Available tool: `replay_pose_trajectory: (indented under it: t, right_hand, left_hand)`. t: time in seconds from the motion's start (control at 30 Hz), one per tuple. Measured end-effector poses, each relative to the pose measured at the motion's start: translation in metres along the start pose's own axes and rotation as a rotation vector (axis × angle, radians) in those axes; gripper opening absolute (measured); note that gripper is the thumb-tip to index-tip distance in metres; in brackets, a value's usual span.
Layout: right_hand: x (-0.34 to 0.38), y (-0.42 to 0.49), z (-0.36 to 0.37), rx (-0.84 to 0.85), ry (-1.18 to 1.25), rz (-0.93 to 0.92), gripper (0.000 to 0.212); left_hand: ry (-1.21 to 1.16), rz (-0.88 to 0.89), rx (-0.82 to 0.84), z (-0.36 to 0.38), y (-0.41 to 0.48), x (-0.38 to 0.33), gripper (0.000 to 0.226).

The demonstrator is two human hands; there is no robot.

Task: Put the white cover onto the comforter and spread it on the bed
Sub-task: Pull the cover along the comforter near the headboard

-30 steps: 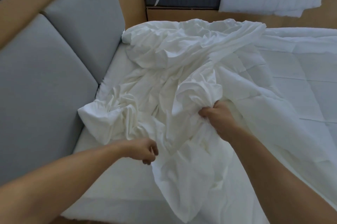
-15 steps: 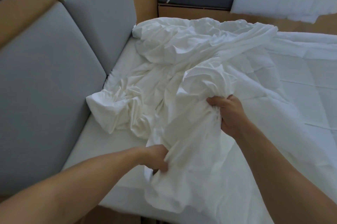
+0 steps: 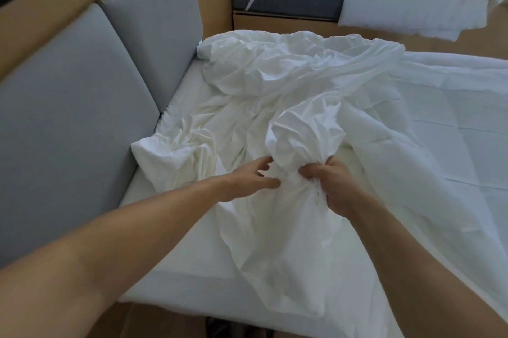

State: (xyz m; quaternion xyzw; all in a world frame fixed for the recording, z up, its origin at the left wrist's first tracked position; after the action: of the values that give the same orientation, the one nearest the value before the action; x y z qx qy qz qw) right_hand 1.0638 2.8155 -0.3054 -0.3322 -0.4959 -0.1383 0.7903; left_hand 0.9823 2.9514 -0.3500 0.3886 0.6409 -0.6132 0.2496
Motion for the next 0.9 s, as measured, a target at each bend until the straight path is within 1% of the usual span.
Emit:
replay_pose_trajectory:
  t: [0.03, 0.07, 0.1, 0.13, 0.17, 0.23, 0.27, 0.33, 0.37, 0.4, 0.43, 0.5, 0.53, 0.57, 0.6, 0.67, 0.73, 0.77, 0.83, 0.87, 0.9]
  right_hand:
    - [-0.002, -0.003, 0.004, 0.018, 0.001, 0.000, 0.032]
    - [-0.005, -0.005, 0.005, 0.023, 0.001, 0.001, 0.032]
    - [-0.005, -0.007, 0.005, 0.020, -0.001, 0.005, 0.031]
    - [-0.006, -0.010, 0.002, 0.004, -0.013, 0.011, 0.031]
    - [-0.007, -0.013, -0.002, -0.016, -0.038, 0.017, 0.031]
    - [-0.005, -0.020, -0.016, -0.084, -0.147, 0.028, 0.032]
    - [-0.004, -0.023, -0.024, -0.123, -0.206, 0.031, 0.034]
    - [-0.001, -0.031, -0.035, -0.186, -0.256, 0.019, 0.034]
    - [0.000, -0.033, -0.035, -0.188, -0.238, 0.013, 0.033]
    - [0.000, -0.033, -0.031, -0.158, -0.175, 0.007, 0.031]
    - [0.001, -0.032, -0.021, -0.085, -0.081, -0.003, 0.032]
    - [0.011, -0.030, 0.010, 0.123, 0.060, -0.078, 0.042]
    - [0.017, -0.029, 0.022, 0.199, 0.065, -0.126, 0.046]
    - [0.022, -0.028, 0.028, 0.220, 0.036, -0.159, 0.048]
    - [0.023, -0.027, 0.030, 0.194, -0.018, -0.177, 0.048]
    - [0.020, -0.025, 0.024, 0.074, -0.081, -0.177, 0.046]
    - [0.016, -0.026, 0.014, -0.032, -0.037, -0.172, 0.040]
    - [0.013, -0.027, 0.012, -0.051, -0.010, -0.155, 0.035]
    - [0.004, -0.026, 0.011, -0.015, 0.027, -0.073, 0.028]
    - [-0.001, -0.027, 0.011, 0.026, 0.046, -0.025, 0.028]
    - [-0.005, -0.027, 0.012, 0.070, 0.068, 0.019, 0.033]
  left_hand:
    - [0.025, 0.021, 0.034, 0.007, 0.004, -0.001, 0.054]
    - [0.059, 0.028, 0.049, 0.014, 0.008, -0.001, 0.038]
    - [0.083, 0.041, 0.031, 0.016, 0.009, -0.002, 0.023]
    - [0.107, 0.065, -0.015, 0.013, 0.008, -0.006, 0.014]
    - [0.131, 0.083, -0.064, 0.007, 0.006, -0.009, 0.011]
    - [0.151, 0.117, -0.117, -0.009, 0.001, -0.020, 0.012]
    - [0.143, 0.130, -0.118, -0.017, -0.007, -0.029, 0.011]
    - [0.094, 0.149, -0.079, -0.030, -0.019, -0.047, 0.009]
    - [0.070, 0.165, -0.047, -0.031, -0.026, -0.061, 0.007]
    - [0.062, 0.187, -0.017, -0.027, -0.031, -0.076, 0.008]
    - [0.069, 0.202, -0.003, -0.022, -0.033, -0.089, 0.010]
    - [0.177, 0.214, -0.026, -0.009, -0.033, -0.112, 0.014]
    - [0.264, 0.217, -0.051, -0.003, -0.031, -0.122, 0.017]
    - [0.331, 0.222, -0.079, 0.002, -0.028, -0.129, 0.017]
    - [0.366, 0.223, -0.106, 0.004, -0.025, -0.135, 0.017]
    - [0.365, 0.208, -0.139, 0.006, -0.022, -0.142, 0.017]
    - [0.343, 0.186, -0.125, 0.011, -0.019, -0.144, 0.014]
    - [0.335, 0.179, -0.111, 0.016, -0.018, -0.144, 0.012]
    - [0.326, 0.166, -0.065, 0.026, -0.016, -0.140, 0.010]
    - [0.313, 0.163, -0.033, 0.031, -0.016, -0.137, 0.009]
    - [0.273, 0.163, 0.019, 0.036, -0.017, -0.135, 0.006]
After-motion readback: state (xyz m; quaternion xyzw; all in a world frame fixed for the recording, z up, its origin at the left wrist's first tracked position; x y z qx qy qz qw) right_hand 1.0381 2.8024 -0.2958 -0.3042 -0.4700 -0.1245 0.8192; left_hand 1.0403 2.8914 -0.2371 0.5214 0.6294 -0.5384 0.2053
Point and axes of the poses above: each hand's wrist, its own y-axis towards the middle knuckle, its own z-axis out of the palm, x = y × z, the point moved 10 cm from there along y, towards the middle knuckle, and after that the axes turned 11 degrees about x, right-handed, at the moved point
